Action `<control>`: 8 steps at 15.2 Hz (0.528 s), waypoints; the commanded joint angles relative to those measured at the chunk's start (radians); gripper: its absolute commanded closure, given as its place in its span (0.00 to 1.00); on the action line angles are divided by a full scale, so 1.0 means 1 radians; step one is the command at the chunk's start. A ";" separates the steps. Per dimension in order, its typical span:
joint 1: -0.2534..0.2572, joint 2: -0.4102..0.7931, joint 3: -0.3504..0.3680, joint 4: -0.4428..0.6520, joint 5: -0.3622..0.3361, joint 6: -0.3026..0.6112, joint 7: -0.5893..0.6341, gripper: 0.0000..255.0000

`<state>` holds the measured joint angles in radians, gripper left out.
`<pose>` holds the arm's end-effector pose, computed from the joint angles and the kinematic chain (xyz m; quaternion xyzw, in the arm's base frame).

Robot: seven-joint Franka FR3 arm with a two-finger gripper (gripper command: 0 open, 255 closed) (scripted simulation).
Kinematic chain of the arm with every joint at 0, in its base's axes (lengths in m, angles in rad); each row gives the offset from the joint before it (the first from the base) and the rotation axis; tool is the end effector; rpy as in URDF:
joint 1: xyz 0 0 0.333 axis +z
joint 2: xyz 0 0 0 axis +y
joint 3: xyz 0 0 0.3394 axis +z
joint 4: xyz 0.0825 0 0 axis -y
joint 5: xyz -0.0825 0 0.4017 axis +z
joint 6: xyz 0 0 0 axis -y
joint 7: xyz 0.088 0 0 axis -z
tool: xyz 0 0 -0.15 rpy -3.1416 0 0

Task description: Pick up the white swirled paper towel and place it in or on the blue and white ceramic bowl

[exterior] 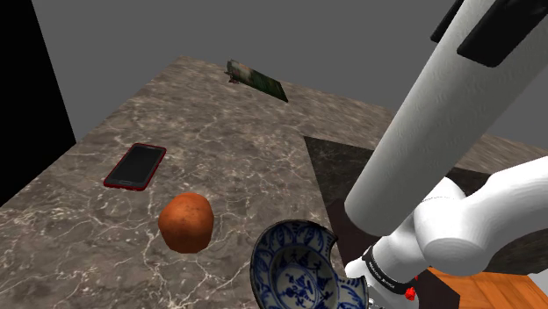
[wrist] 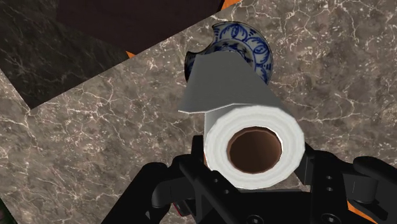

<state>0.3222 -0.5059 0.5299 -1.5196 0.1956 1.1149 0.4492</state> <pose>0.1297 0.3410 0.7732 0.9751 0.2183 0.0334 0.0212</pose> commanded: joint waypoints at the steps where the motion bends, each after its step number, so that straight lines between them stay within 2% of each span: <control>1: 0.006 -0.025 -0.006 -0.049 0.007 0.026 -0.006 1.00; 8: 0.025 -0.099 -0.019 -0.213 0.028 0.118 -0.027 1.00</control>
<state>0.3440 -0.5942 0.5135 -1.7087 0.2207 1.2194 0.4263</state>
